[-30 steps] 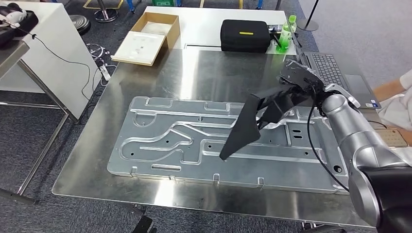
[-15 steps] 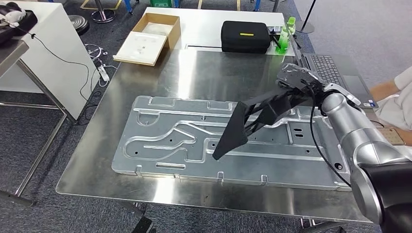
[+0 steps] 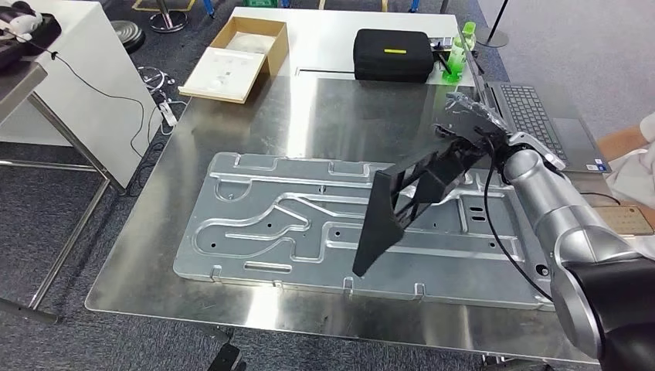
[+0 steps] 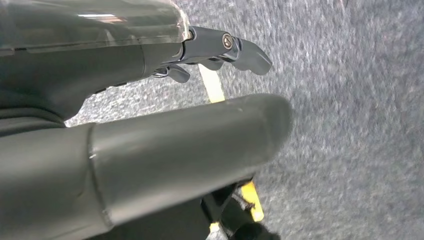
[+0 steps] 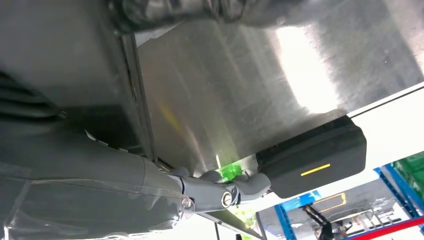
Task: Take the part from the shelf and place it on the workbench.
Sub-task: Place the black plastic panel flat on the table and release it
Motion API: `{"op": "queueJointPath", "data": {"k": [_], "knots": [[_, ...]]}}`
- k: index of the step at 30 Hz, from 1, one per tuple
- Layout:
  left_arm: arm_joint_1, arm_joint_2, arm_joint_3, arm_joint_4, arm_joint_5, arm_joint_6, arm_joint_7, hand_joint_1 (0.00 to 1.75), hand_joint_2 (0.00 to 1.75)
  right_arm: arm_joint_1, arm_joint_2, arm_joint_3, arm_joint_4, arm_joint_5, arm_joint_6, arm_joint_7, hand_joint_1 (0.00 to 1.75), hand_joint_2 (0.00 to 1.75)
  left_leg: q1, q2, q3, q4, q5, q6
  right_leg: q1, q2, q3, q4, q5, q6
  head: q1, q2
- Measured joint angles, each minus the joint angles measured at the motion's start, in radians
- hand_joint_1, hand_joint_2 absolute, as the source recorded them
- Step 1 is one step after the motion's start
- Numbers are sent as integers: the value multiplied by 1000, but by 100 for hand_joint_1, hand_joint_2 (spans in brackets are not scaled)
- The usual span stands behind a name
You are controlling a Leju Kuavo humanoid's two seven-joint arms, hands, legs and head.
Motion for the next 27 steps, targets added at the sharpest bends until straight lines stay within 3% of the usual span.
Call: {"op": "queueJointPath", "data": {"k": [2,5,6,7,9,11,13,16,17,20,21,22,23,25,27], "knots": [[-2,0,0,0,2,0,-1,0,0,-3,4,4,0,2,7,-1,0,0,2,2,-25,61,-39,-11,-4,-3,6,-6,0,-11,0,0],[-1,0,0,0,4,0,-2,0,0,-4,9,13,0,10,9,4,0,0,6,4,-117,249,-116,-20,-4,-7,7,-7,-2,-17,0,0],[0,0,0,0,5,-1,-2,0,0,-4,10,15,0,13,9,6,0,0,7,4,-134,276,-115,-21,-4,-7,7,-6,-2,-17,0,0],[1,0,0,0,6,-1,-2,0,0,-4,11,18,0,17,10,8,0,0,8,4,-131,264,-94,-20,-4,-6,8,-6,-2,-17,0,0],[0,1,0,0,7,-1,-2,0,0,-4,13,21,0,19,10,11,0,0,9,4,-77,139,-21,-15,-4,-6,11,-5,-3,-15,0,0],[-1,1,0,0,8,-1,-2,0,0,-5,13,24,0,20,11,14,0,87,6,4,-25,23,19,-8,-1,-4,9,-5,-3,-8,0,0],[-2,1,0,0,10,-2,-2,0,0,-7,13,26,0,22,15,9,0,175,1,2,-15,-6,21,-2,1,-2,6,-7,1,4,0,0],[-2,1,0,0,11,-4,-2,0,0,-13,12,35,0,29,33,-9,0,175,6,4,-11,-18,31,16,-1,-3,-4,14,-12,18,0,0],[-4,1,0,0,11,-4,-2,0,0,-16,13,39,0,32,38,-14,0,175,7,5,-9,-22,35,23,-1,-4,-20,52,-35,21,0,0],[-8,0,0,0,12,-6,-2,0,0,-25,20,58,0,51,42,-15,0,175,6,5,-10,-22,36,32,-1,-4,-103,237,-123,26,0,0],[-8,0,0,0,13,-6,-2,0,0,-28,21,65,-1,61,39,-13,0,175,5,4,-10,-20,35,33,-2,-4,-120,273,-131,27,0,0],[-8,0,1,0,13,-6,-2,0,0,-34,23,74,-4,74,33,-12,0,175,5,3,-10,-17,33,33,-4,-4,-121,272,-117,28,0,0],[-8,-1,1,0,13,-6,-2,0,0,-41,26,85,-10,90,23,-11,0,175,5,1,-10,-14,30,31,-5,-4,-103,232,-87,27,0,0],[-10,-2,1,0,13,-5,-2,0,0,-60,35,115,-26,122,-11,-10,0,175,3,1,-13,-3,22,24,-6,-4,-43,100,-23,25,0,0],[-12,-4,1,0,13,-4,-2,0,0,-76,43,146,-41,142,-38,-9,0,175,0,1,-19,4,17,15,-2,-3,-10,22,-4,19,0,0]]}}
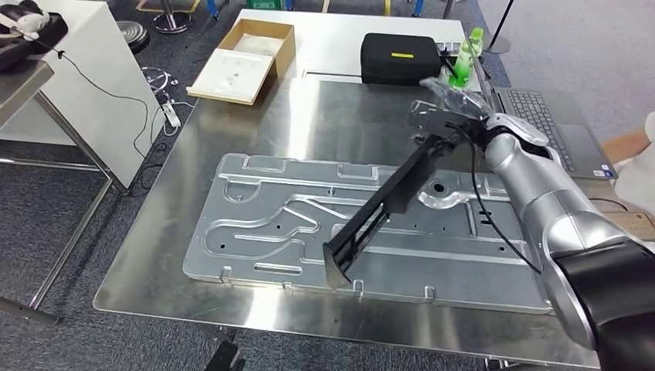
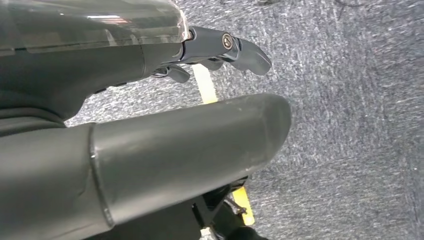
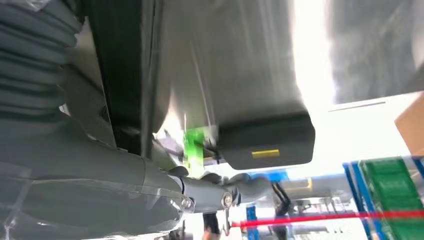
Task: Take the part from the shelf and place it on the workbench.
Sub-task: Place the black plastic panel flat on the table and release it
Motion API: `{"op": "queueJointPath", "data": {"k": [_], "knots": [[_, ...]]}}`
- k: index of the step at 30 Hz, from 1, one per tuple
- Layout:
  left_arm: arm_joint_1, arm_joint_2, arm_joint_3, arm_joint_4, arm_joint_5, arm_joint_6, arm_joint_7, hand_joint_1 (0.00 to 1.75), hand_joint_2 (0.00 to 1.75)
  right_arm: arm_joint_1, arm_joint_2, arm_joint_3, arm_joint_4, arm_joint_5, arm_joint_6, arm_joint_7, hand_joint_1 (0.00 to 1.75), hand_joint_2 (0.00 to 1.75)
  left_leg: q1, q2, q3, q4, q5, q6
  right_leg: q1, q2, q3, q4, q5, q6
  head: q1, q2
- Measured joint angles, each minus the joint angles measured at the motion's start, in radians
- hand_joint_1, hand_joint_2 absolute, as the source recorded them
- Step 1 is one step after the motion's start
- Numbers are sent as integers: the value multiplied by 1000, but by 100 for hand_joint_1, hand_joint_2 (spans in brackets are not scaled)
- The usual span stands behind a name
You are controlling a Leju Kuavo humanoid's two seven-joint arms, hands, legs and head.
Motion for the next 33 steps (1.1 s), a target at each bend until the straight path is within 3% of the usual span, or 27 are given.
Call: {"op": "queueJointPath", "data": {"k": [3,5,8,9,10,11,13,15,18,20,23,25,26,27,29,31,33], "knots": [[-1,0,0,0,0,2,1,0,0,-7,8,30,-12,13,-11,4,0,175,-1,0,-4,0,-2,-14,2,0,1,-12,-2,-15,0,0],[-1,0,0,0,0,2,1,0,0,-10,14,41,-20,14,-12,4,0,175,1,2,-20,38,-29,-25,-3,-2,5,-18,0,-29,0,0],[0,0,0,0,0,3,1,0,0,-13,21,52,-25,17,-19,4,0,175,6,3,-101,213,-110,-36,-2,-4,7,-20,-1,-39,0,0],[0,0,0,0,0,3,1,0,0,-12,23,56,-26,21,-28,2,0,175,7,3,-126,260,-121,-38,-2,-3,8,-19,-1,-40,0,0],[0,0,0,0,0,3,0,0,0,-12,24,60,-29,27,-40,-1,0,175,7,3,-137,275,-113,-38,-1,-2,9,-19,-2,-40,0,0],[0,0,0,0,0,4,-2,0,0,-12,27,65,-33,35,-52,-4,0,175,8,3,-129,249,-87,-36,-1,-1,10,-18,-3,-39,0,0],[-1,0,0,0,1,5,-13,0,0,-16,34,75,-43,51,-55,-1,0,87,7,3,-74,121,-14,-29,-1,0,14,-17,-7,-36,0,0],[-4,-1,0,0,0,8,-21,0,0,-27,44,90,-48,68,-15,18,0,0,3,2,-29,19,20,-22,1,3,13,-16,-7,-29,0,0],[-7,-3,0,0,1,11,-26,0,0,-47,52,122,-44,84,66,39,0,0,2,2,-20,-8,21,-11,3,3,10,-22,-4,-13,0,0],[-8,-4,0,0,1,12,-28,0,0,-63,55,143,-36,84,94,38,0,0,6,2,-14,-22,29,2,3,2,1,3,-25,-6,0,0],[-13,-5,0,0,2,13,-29,0,0,-81,57,171,-14,82,124,31,0,0,7,2,-10,-28,34,13,2,1,-73,163,-105,-1,0,0],[-12,-5,1,0,3,14,-30,0,0,-81,57,187,2,80,142,24,0,0,7,1,-11,-25,32,14,2,1,-114,240,-120,1,0,0],[-11,-5,1,0,3,16,-30,0,0,-81,57,194,8,77,143,20,0,0,7,0,-11,-22,31,13,2,1,-111,228,-100,1,0,0],[-11,-5,1,0,3,18,-30,0,0,-81,57,198,11,72,136,16,0,0,6,0,-11,-19,29,11,2,1,-91,181,-66,-1,0,0],[-13,-6,1,0,3,21,-29,0,0,-85,57,202,14,58,93,9,0,0,4,0,-13,-12,23,4,5,0,-31,50,-8,-7,0,0],[-15,-7,1,0,3,25,-28,0,0,-84,58,203,14,38,24,2,0,0,1,1,-18,-7,20,-5,10,1,-4,-15,6,-13,0,0],[-17,-9,1,0,2,29,-25,0,0,-68,56,196,8,3,-75,-10,0,0,0,1,-18,-9,21,-14,11,2,-1,-21,6,-21,0,0]]}}
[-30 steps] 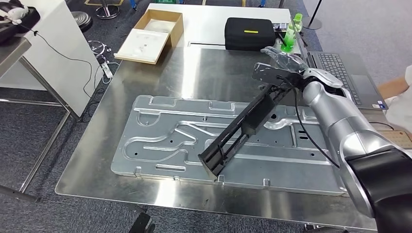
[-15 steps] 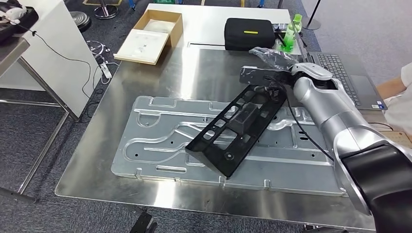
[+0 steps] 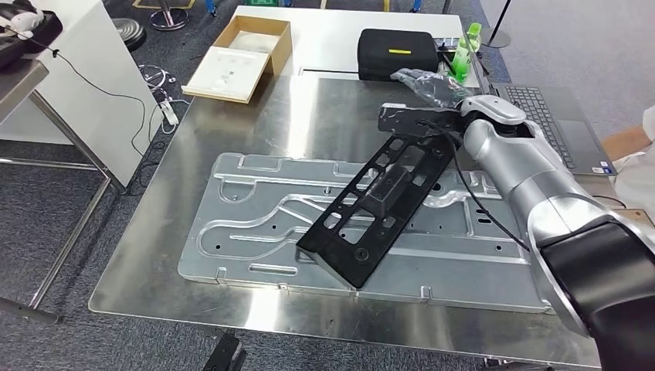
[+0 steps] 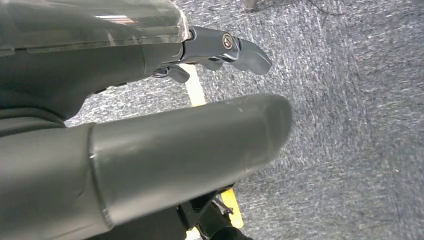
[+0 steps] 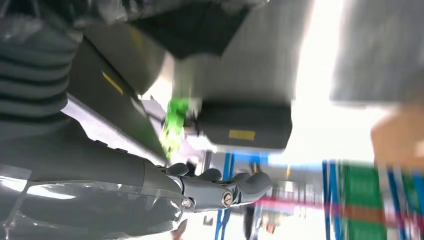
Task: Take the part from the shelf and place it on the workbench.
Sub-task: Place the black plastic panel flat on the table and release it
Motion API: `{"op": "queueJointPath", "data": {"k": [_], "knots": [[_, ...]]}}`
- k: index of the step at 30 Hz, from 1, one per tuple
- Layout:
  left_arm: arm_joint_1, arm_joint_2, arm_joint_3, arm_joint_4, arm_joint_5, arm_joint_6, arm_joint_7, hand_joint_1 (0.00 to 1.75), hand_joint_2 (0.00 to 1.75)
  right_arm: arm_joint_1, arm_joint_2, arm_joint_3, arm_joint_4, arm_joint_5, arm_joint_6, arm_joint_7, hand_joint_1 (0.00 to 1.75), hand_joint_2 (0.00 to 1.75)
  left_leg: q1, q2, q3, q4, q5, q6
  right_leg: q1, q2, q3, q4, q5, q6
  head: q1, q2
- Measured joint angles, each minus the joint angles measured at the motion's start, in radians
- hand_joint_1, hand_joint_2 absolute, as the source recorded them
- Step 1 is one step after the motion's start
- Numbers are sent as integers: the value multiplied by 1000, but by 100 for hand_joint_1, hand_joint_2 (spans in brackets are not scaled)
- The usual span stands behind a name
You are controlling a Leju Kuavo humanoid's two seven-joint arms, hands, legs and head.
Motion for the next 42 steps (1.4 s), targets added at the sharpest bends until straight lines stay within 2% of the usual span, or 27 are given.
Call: {"op": "queueJointPath", "data": {"k": [2,3,6,7,8,9,11,13,16,17,19,21,22,23,24,25,27,29,31,33,35,36,37,38,39,40,42], "knots": [[-1,-2,0,0,-1,7,4,0,0,39,-3,-29,-26,-68,-118,-22,0,0,1,1,-4,17,-17,-10,-5,-1,6,-8,3,-9,0,0],[-1,-3,0,0,-1,12,6,0,0,68,-4,-54,-49,-114,-169,-35,0,0,2,1,-16,49,-38,-15,-8,-3,10,-12,5,-14,0,0],[0,-5,0,0,0,28,10,0,0,204,0,-167,-183,-254,-255,-80,0,0,8,2,-91,220,-120,-25,-7,-5,14,-13,4,-23,-1,0],[2,-6,1,0,1,31,10,0,0,258,4,-204,-240,-278,-267,-90,0,0,9,2,-107,254,-127,-26,-6,-5,14,-13,3,-24,-1,0],[3,-6,1,0,1,33,10,0,0,307,7,-232,-293,-288,-273,-96,0,0,9,2,-109,255,-116,-26,-5,-5,14,-12,2,-24,-1,0],[3,-6,1,0,1,35,10,0,0,344,9,-249,-336,-289,-278,-98,0,0,9,2,-92,217,-89,-24,-5,-4,15,-12,2,-24,-1,0],[3,-6,1,0,2,35,10,0,0,391,12,-274,-404,-289,-281,-99,0,0,7,2,-28,86,-29,-14,-4,-3,14,-10,0,-21,-1,0],[1,-6,2,0,1,36,10,0,0,416,12,-300,-454,-288,-288,-106,0,0,3,2,11,4,-6,-5,-1,-2,13,-10,0,-13,0,0],[4,-8,2,0,1,43,11,0,0,480,18,-328,-548,-243,-341,-152,0,0,3,0,19,-14,-3,5,-2,-4,17,-13,0,4,0,0],[5,-8,2,0,1,46,11,0,0,511,22,-330,-593,-204,-376,-165,0,0,6,-1,22,-20,1,11,-3,-4,14,-4,-11,8,0,0],[5,-10,2,0,0,52,10,0,0,572,34,-326,-684,-112,-449,-170,0,0,9,-3,27,-30,7,21,-4,-3,-18,71,-62,13,0,0],[6,-10,3,0,-1,56,10,0,0,634,44,-315,-762,-44,-501,-159,0,0,9,-9,26,-30,7,24,-6,-3,-74,197,-124,17,0,0],[7,-10,3,0,-1,57,11,0,0,663,49,-308,-796,-24,-516,-155,0,0,8,-15,26,-29,7,24,-7,-3,-93,241,-137,19,0,0],[10,-10,3,0,-1,58,11,0,0,686,52,-302,-825,-12,-524,-152,0,0,8,-23,25,-27,7,24,-10,-3,-96,251,-131,20,0,0],[12,-10,3,0,-1,58,11,0,0,703,56,-297,-850,-4,-529,-149,0,0,9,-31,24,-24,6,22,-12,-1,-80,224,-107,20,0,0],[13,-10,3,0,-1,59,11,0,0,715,58,-293,-872,2,-531,-147,0,0,9,-40,23,-20,5,20,-15,6,-49,166,-75,20,0,0],[14,-10,4,0,-1,59,11,0,0,727,61,-289,-908,11,-535,-142,0,0,8,-56,16,-8,0,11,-19,39,12,48,-36,18,0,0],[14,-10,4,0,-1,59,12,0,0,739,64,-285,-935,14,-538,-140,0,0,7,-71,8,-2,-1,-1,-17,55,32,6,-33,14,0,0],[16,-10,4,0,-1,60,13,0,0,747,68,-281,-954,15,-539,-137,0,0,9,-81,3,-3,0,-13,-15,36,32,3,-29,3,0,0],[18,-10,5,0,-2,61,13,0,0,749,70,-279,-967,16,-540,-133,0,0,9,-56,-11,29,-21,-24,-19,17,35,-5,-24,-10,-2,0],[17,-9,5,0,-2,60,13,0,0,751,71,-278,-975,17,-540,-130,0,0,10,-18,-57,133,-80,-32,-18,-5,37,-8,-23,-19,-3,0],[17,-9,5,0,-3,59,13,0,0,752,71,-278,-977,20,-540,-127,0,0,11,-8,-87,198,-109,-34,-16,-16,36,-8,-24,-21,-3,0],[18,-9,5,0,-3,58,13,0,0,752,70,-278,-978,24,-538,-123,0,0,12,-3,-110,249,-126,-36,-14,-27,36,-7,-25,-22,-3,0],[19,-9,5,0,-4,56,13,0,0,752,70,-278,-978,29,-535,-119,0,0,12,-1,-118,269,-126,-37,-13,-38,36,-7,-25,-23,-3,0],[20,-9,5,0,-5,55,13,0,0,749,69,-278,-979,37,-531,-114,0,0,12,2,-107,248,-107,-36,-13,-49,36,-6,-26,-22,-3,0],[20,-9,5,0,-6,54,13,0,0,744,69,-278,-980,44,-527,-109,0,0,11,11,-77,192,-75,-34,-13,-60,37,-6,-27,-21,-3,0],[17,-9,5,0,-8,52,13,0,0,728,67,-278,-982,55,-518,-100,0,0,5,48,-8,56,-26,-24,-9,-78,39,-4,-30,-16,-3,0]]}}
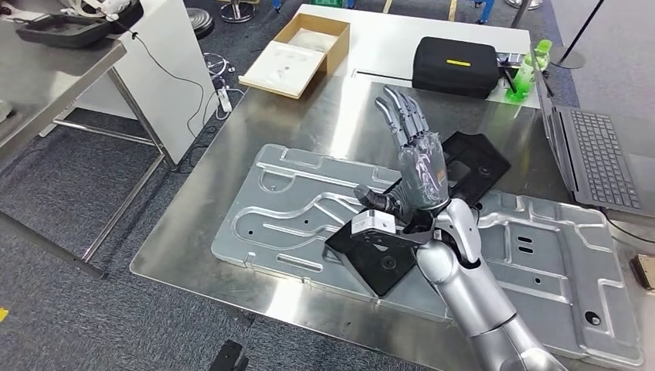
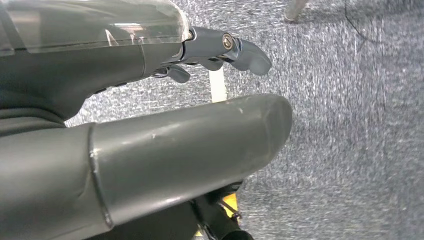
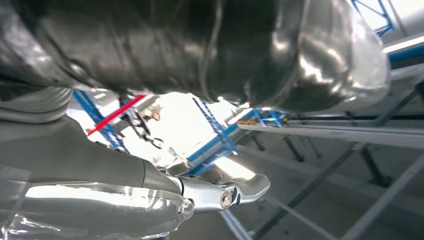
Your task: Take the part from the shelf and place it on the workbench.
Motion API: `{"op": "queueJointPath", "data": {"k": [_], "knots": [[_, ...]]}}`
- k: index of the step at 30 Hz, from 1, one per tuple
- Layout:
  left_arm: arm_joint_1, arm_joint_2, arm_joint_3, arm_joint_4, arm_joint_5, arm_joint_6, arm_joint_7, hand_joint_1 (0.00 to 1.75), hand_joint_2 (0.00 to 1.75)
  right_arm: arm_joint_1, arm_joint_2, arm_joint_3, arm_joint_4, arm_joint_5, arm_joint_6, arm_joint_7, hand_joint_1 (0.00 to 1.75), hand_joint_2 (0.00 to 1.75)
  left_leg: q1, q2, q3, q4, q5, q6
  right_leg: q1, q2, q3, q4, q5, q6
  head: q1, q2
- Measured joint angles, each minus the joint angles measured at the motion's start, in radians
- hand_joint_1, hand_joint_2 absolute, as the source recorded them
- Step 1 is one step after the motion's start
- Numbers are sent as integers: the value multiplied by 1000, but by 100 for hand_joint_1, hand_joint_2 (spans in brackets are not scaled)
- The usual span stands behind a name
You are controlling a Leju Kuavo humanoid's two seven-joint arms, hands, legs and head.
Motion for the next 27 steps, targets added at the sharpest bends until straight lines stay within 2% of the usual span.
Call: {"op": "queueJointPath", "data": {"k": [1,2,4,5,7,8,9,10,11,12,13,14,15,16,17,18,19,20,21,22,24,25,26,27], "knots": [[-2,0,0,0,-1,-1,0,0,0,-9,-1,0,-1,5,3,3,0,0,-4,13,20,-41,10,7,2,-8,1,0,-1,5,0,0],[-3,0,0,0,-2,-2,1,0,0,-16,-2,0,-1,10,7,6,0,0,-8,17,26,-58,11,13,5,-15,2,-1,-1,9,0,0],[-2,0,0,0,-3,-3,3,0,0,-28,-4,1,-1,19,12,11,0,0,-10,-4,26,-64,16,25,7,-33,6,-4,-2,21,0,0],[-1,0,0,0,-4,-3,5,0,0,-35,-4,1,-1,23,15,13,0,0,-8,-15,28,-69,19,31,5,-29,7,0,-8,27,0,0],[-2,-1,0,0,-5,-4,7,0,0,-49,-5,2,-2,30,21,17,0,0,-3,-33,32,-79,28,44,1,10,-12,52,-46,34,1,0],[-3,-1,0,0,-6,-5,8,0,0,-55,-6,3,-1,34,25,19,0,0,-2,-42,31,-80,30,48,-2,39,-37,110,-79,36,1,0],[-4,-2,0,0,-8,-5,10,0,0,-59,-7,4,-1,37,30,22,0,0,-1,-52,31,-80,31,50,-2,57,-69,179,-111,38,1,0],[-5,-2,0,0,-9,-6,12,0,0,-60,-8,4,-1,42,34,25,0,0,-1,-64,30,-79,32,51,-2,66,-100,240,-133,39,1,0],[-4,-2,0,0,-11,-6,13,0,0,-61,-8,6,-1,46,37,28,0,0,-2,-77,30,-78,32,52,-3,70,-119,276,-137,39,1,0],[-3,-2,0,0,-12,-7,14,0,0,-64,-8,9,-1,51,39,30,0,0,-2,-91,30,-75,31,51,-3,72,-121,272,-119,38,1,0],[-3,-2,0,0,-12,-7,14,0,0,-68,-9,12,0,55,40,33,0,0,-1,-105,30,-72,30,50,-4,76,-104,230,-85,37,1,0],[-2,-2,0,0,-12,-8,14,0,0,-74,-9,15,0,58,41,35,0,0,-1,-118,29,-69,28,47,-5,92,-76,162,-43,34,1,0],[-2,-3,0,0,-12,-8,14,0,0,-81,-9,18,0,61,44,37,0,0,-2,-129,26,-64,26,43,-7,117,-48,96,-13,31,1,0],[-3,-4,0,0,-12,-8,13,0,0,-87,-9,20,0,63,46,39,0,0,-2,-141,21,-59,24,39,-9,138,-28,45,4,28,0,0],[-3,-5,0,0,-12,-8,12,0,0,-93,-9,23,1,65,48,41,0,0,0,-150,15,-57,24,33,-8,155,-17,17,8,26,0,0],[-4,-5,0,0,-12,-8,10,0,0,-97,-9,26,1,66,50,42,0,0,1,-161,10,-56,26,27,-7,157,-15,10,4,25,0,0],[-3,-5,0,0,-12,-8,9,0,0,-101,-10,29,2,66,50,42,0,0,4,-173,6,-57,28,20,-7,146,-13,7,4,22,0,0],[0,-5,0,1,-12,-8,8,0,0,-107,-10,33,2,67,51,43,0,0,6,-175,4,-56,27,14,-7,133,-10,3,5,17,0,0],[2,-5,0,1,-12,-8,8,0,0,-112,-9,37,3,67,51,45,0,0,4,-161,-1,-44,19,8,-9,120,-6,-1,6,10,-1,0],[3,-5,0,1,-12,-8,7,0,0,-118,-9,40,3,67,51,46,0,0,3,-135,-16,-15,1,3,-11,107,-3,-6,7,4,-2,0],[1,-6,0,1,-12,-7,5,0,0,-124,-8,46,4,67,51,48,0,0,3,-74,-72,99,-55,-6,-8,79,1,-8,5,-4,-5,0],[-1,-6,0,1,-12,-6,5,0,0,-125,-8,50,5,67,52,48,0,0,5,-58,-104,162,-80,-9,-6,65,1,-8,3,-6,-5,0],[0,-6,0,1,-12,-6,5,0,0,-125,-8,52,7,67,52,48,0,0,6,-51,-126,203,-90,-11,-4,51,2,-7,2,-7,-5,0],[2,-6,0,1,-12,-5,5,0,0,-126,-8,55,8,67,53,49,0,0,7,-47,-130,209,-81,-12,-3,37,3,-7,-1,-7,-5,0]]}}
